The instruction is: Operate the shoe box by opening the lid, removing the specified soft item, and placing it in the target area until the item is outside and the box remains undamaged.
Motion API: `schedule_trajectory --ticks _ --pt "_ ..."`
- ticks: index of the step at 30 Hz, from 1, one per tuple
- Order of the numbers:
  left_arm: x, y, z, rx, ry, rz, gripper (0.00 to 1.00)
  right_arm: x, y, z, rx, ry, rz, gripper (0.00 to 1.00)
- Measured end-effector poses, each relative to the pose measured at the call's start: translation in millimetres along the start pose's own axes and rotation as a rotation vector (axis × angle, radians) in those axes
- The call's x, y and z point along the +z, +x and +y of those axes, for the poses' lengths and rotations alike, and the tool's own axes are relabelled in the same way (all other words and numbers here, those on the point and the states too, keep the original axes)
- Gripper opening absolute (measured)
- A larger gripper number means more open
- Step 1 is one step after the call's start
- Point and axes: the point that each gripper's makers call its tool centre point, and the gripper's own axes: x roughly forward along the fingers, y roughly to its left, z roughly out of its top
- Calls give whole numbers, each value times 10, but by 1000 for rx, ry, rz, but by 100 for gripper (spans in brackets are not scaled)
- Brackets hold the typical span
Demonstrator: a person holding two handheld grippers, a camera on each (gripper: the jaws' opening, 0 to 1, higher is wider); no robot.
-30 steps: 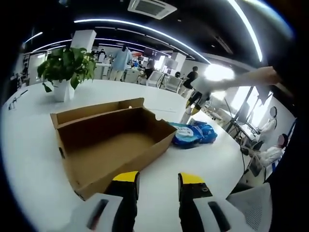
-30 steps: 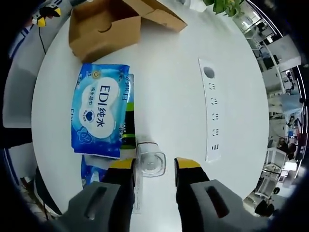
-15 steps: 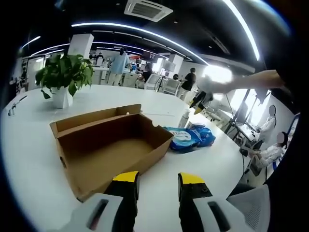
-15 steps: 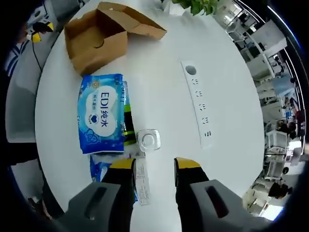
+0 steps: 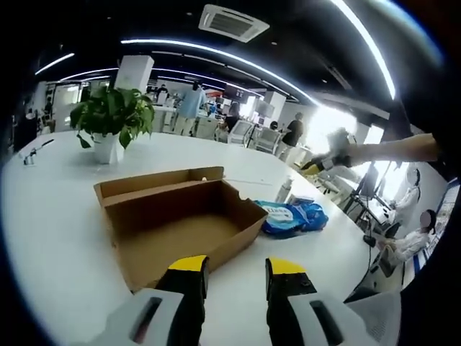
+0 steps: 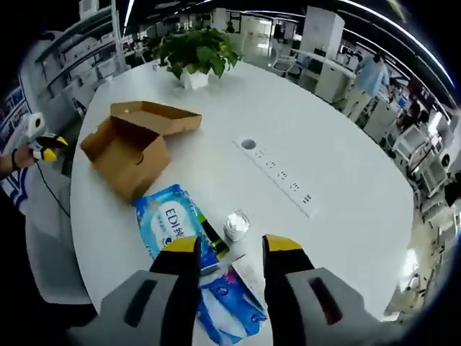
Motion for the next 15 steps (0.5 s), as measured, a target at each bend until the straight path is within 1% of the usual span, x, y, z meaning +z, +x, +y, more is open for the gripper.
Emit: schedule_trajectory --ticks 3,7,10,11,13,14,15 --pt "32 -39 67 24 -22 -19 32 -79 -87 79 2 12 -12 31" --pt "86 -75 142 44 -51 -45 32 -125 -208 177 -6 60 -63 32" --pt "146 -92 276 86 -80 -70 33 -191 -282 273 -8 79 -93 32" --pt "167 -98 318 98 -83 -75 33 -226 -304 315 -11 88 -102 32" --pt "200 -108 388 121 -74 -76 33 -286 -317 315 -4 102 -107 32" --pt "206 -113 422 133 -70 -73 33 -314 -330 346 -4 107 -110 33" --pt "209 -115 461 146 -67 -70 33 -354 -363 424 -6 110 -115 33"
